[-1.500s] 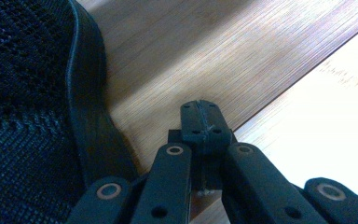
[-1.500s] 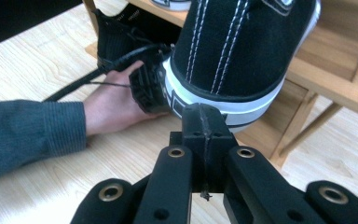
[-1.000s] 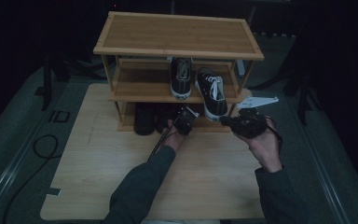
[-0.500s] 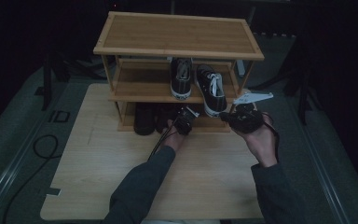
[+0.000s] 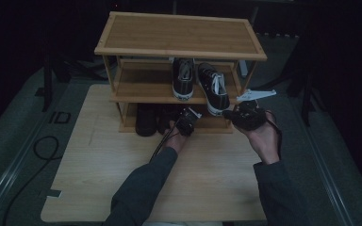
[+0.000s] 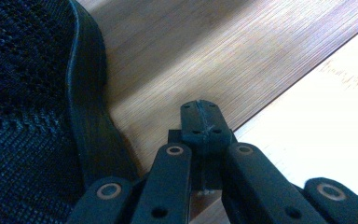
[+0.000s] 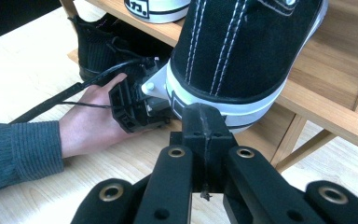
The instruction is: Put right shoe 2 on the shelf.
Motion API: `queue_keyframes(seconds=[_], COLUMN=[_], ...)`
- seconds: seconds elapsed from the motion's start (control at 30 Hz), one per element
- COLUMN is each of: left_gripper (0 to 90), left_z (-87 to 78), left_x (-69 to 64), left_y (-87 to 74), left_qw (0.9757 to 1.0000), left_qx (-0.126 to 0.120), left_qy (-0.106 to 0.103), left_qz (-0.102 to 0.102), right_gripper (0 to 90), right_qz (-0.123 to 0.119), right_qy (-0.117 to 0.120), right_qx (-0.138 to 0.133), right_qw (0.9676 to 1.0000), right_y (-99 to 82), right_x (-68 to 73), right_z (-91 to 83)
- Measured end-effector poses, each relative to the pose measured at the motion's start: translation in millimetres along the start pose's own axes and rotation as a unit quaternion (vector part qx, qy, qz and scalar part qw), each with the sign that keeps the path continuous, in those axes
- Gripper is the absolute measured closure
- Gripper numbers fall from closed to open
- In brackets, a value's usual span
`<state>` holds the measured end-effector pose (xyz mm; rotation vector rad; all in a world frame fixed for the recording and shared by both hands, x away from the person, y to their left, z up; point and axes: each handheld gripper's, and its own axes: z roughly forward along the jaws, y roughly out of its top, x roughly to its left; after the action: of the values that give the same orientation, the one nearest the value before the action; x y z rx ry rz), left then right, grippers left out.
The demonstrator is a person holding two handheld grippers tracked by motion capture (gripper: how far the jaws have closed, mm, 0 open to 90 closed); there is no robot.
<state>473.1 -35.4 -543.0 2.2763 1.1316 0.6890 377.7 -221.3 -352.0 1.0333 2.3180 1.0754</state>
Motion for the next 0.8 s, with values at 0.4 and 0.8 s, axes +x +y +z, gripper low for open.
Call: queue_keyframes(seconds=[0.4, 0.8], left_gripper=[90.0, 90.0], left_z=[0.1, -0.6], left_x=[0.7, 0.4], left_y=[1.2, 1.0], left_qw=[1.0000, 0.9999], left_qx=[0.005, 0.006], left_qy=[0.001, 0.006], left_qz=[-0.001, -0.008], right_gripper=[90.0, 90.0], right_qz=[0.004, 0.001], right_qy=[0.005, 0.013], right_qx=[0.000, 0.001], right_qw=[1.0000, 0.9999], right_y=[5.6, 13.2], right_x=[-3.8, 0.8], right_z=[9.0, 17.5])
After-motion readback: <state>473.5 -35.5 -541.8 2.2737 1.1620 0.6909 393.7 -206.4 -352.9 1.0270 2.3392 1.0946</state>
